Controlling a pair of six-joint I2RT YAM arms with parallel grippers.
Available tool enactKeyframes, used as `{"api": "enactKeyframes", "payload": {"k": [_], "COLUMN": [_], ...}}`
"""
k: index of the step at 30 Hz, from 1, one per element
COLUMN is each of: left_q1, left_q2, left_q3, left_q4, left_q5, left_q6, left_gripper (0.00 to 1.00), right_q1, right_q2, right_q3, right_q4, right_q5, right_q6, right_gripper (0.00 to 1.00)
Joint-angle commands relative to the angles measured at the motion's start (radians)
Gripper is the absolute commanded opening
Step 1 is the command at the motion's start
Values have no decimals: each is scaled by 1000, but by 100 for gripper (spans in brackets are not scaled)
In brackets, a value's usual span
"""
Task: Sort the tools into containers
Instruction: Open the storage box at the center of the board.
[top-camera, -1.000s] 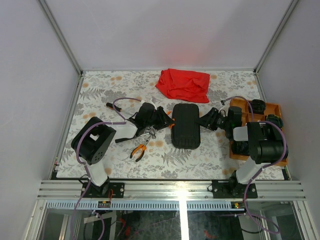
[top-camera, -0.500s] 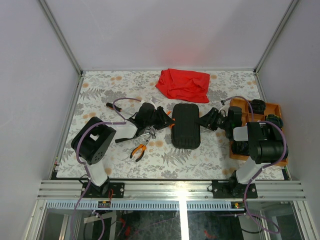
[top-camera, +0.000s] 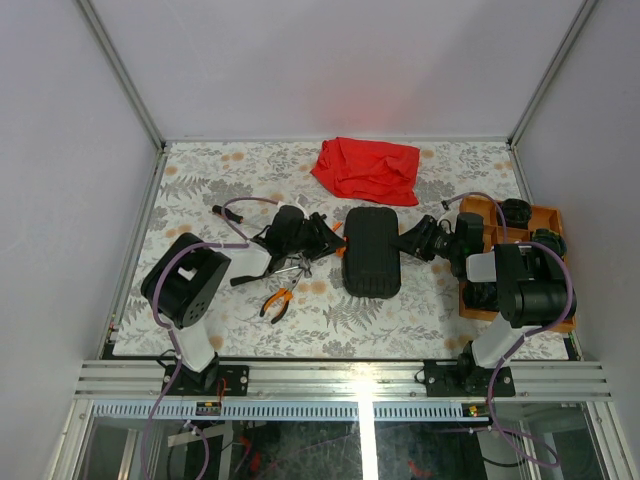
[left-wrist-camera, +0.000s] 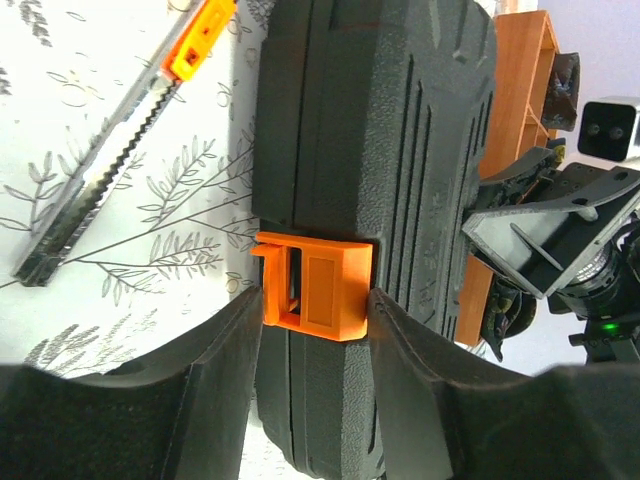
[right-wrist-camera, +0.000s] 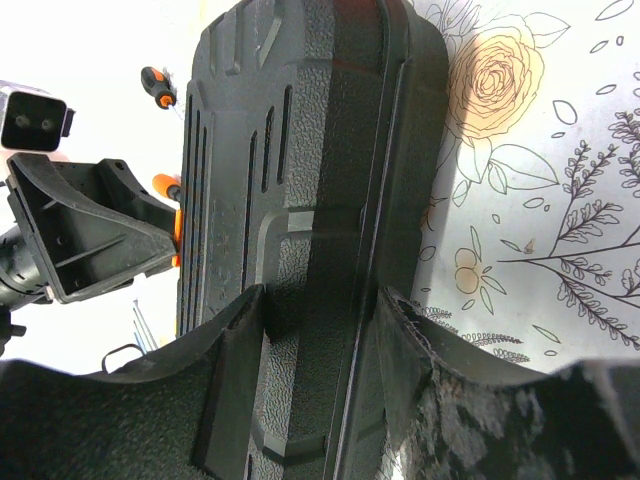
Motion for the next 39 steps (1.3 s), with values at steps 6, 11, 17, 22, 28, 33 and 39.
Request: {"api": "enactKeyframes", "payload": {"k": [6,11,17,22,28,33,39], "left_q1": [31,41,48,47,29,1,0], "left_q2": [-2,-7,-20,-55,-70,-123,-186], "left_q3": [-33,-46,-50,-38,3,-2,-9], "left_q4": [-53,-53,-69,-124,-208,-242,-258], "left_q5": [-47,-48,-56,-85,-93,-119,-110], "left_q6": [25,27,42,112,215,279,315], "left_gripper": [47,48,47,45,41,40,44], "right_q1": [4,4,4,4,4,7,18], "right_q2": [31,32,19,-17,-24,-76,-162], "right_q3": [-19,-15,-10,18,126,225,304], "right_q4": [-146,-151,-171,-248,-444,-596,-705], "right_q5": [85,85,100,136,219,305,413], "right_q6": [-66,-69,-77,-118,-217,-308,-381], "right_gripper": [38,38,38,38,38,40,50]}}
